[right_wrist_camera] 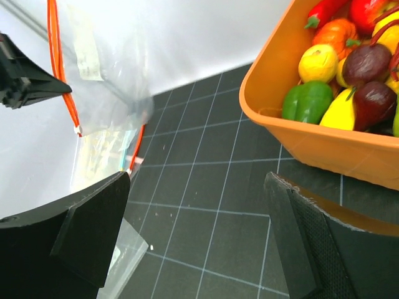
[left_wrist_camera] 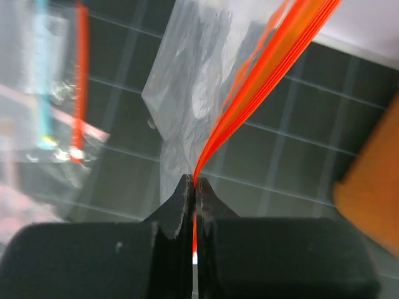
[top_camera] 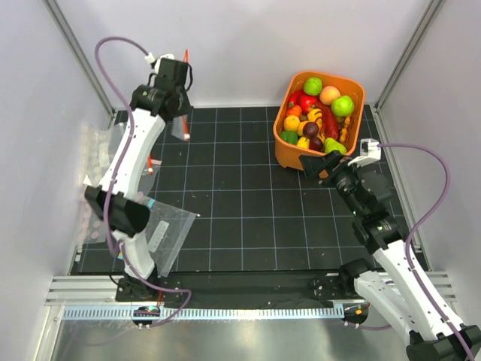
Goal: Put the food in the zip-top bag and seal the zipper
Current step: Pick up the zipper food storage bag at the center of the board, then open the zipper of the food storage bag.
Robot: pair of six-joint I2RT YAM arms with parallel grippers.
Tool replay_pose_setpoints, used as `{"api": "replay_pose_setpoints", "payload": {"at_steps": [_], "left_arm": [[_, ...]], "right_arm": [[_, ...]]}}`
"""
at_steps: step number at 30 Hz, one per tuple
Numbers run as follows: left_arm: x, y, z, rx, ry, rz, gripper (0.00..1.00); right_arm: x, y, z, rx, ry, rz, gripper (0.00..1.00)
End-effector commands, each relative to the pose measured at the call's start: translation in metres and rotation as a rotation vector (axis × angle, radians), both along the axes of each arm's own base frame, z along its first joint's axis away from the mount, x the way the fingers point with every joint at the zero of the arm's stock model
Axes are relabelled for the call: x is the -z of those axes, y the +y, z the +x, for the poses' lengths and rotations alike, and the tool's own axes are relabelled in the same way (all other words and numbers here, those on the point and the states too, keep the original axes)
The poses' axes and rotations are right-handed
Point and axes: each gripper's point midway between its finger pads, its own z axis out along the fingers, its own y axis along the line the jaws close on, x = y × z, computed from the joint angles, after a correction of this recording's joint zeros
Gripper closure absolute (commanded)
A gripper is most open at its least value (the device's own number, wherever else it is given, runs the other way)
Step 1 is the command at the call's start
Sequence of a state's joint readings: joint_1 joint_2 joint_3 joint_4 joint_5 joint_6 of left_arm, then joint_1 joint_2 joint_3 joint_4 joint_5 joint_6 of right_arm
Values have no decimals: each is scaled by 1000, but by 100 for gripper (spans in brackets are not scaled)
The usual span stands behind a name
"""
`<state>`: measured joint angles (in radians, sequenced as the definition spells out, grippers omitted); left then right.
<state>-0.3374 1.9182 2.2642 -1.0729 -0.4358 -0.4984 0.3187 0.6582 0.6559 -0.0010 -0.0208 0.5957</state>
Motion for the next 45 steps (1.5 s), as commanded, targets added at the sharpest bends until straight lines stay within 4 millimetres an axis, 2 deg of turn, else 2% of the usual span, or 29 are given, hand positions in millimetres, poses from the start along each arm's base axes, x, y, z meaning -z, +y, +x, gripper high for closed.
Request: {"api": "replay_pose_setpoints", "payload": {"at_steps": [1,2,3,4,5,7,8,9,11,12,13,16,18,19,20,25,30,36,40,45], "left_arm": [[36,-59,-32,61,96,-319,100],[17,-84,-40,115,16,-386,100],[20,-96,-47,127,-3,-406,100],[56,-128,-60,171,13,-421,100],[52,-138,-68,190,-32,-436,100],[74,-158,-81,220,-27,-436,100],[76,-176,-88,260,-43,-453,100],[96,-178,-96,277,-15,-431,100],[102,-192,-103,332,-32,-439,100],[118,-190,-109,351,-9,-408,100],[120,-193,-113,373,-13,-413,100],[141,-195,-128,449,5,-416,100],[147,-196,-136,502,-7,-423,100],[161,-192,-144,521,8,-410,100],[151,-194,-145,538,-32,-442,100],[140,-207,-164,634,-45,-501,100],[135,-211,-173,658,-57,-501,100],[143,-223,-180,678,-27,-503,100],[157,-240,-186,705,19,-498,100],[164,-256,-194,733,43,-489,100]], "right_arm": [[-15,15,1,-79,-48,-5,5],[-15,18,1,-99,-49,-6,6],[-17,22,1,-122,-53,-3,11],[-15,29,2,-157,-48,-2,14],[-11,33,4,-174,-39,3,17],[-8,38,7,-193,-31,6,20],[-4,43,6,-220,-19,12,22],[-2,46,7,-233,-16,16,25],[6,53,12,-259,5,25,30],[8,58,11,-288,14,34,32],[8,65,11,-314,9,36,37],[20,78,17,-340,39,13,40],[29,88,20,-355,61,-11,44],[33,91,21,-360,67,-19,45],[35,97,19,-377,71,-25,48],[52,108,26,-368,94,-68,48],[61,117,31,-370,109,-95,48],[66,117,35,-332,104,-111,48],[67,114,37,-307,97,-121,48],[75,110,43,-269,118,-144,48]]}}
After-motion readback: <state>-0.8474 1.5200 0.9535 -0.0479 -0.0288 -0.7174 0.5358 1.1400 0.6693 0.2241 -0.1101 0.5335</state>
